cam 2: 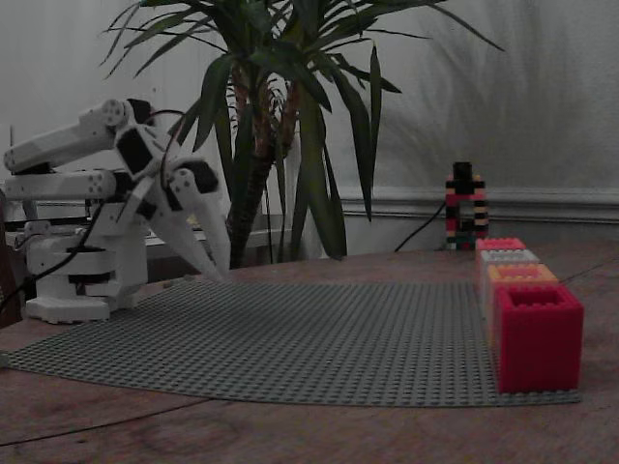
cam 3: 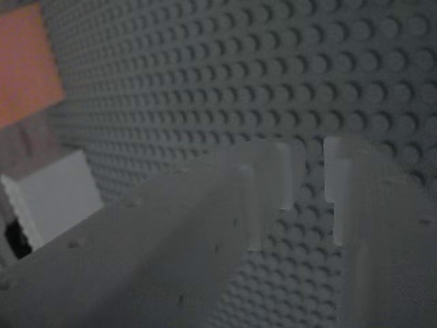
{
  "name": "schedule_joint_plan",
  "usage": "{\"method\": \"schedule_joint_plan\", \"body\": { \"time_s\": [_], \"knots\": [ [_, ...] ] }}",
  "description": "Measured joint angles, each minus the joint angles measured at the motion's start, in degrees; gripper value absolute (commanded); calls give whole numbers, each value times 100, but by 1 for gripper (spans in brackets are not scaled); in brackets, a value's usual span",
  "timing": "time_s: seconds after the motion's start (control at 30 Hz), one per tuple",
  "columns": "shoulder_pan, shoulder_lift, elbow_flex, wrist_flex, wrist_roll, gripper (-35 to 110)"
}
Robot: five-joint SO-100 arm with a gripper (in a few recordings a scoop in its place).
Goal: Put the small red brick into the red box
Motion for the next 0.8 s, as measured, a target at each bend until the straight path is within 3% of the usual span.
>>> {"method": "schedule_joint_plan", "body": {
  "time_s": [0.8],
  "knots": [
    [-132, 633, 105, 220, 70, 0]
  ]
}}
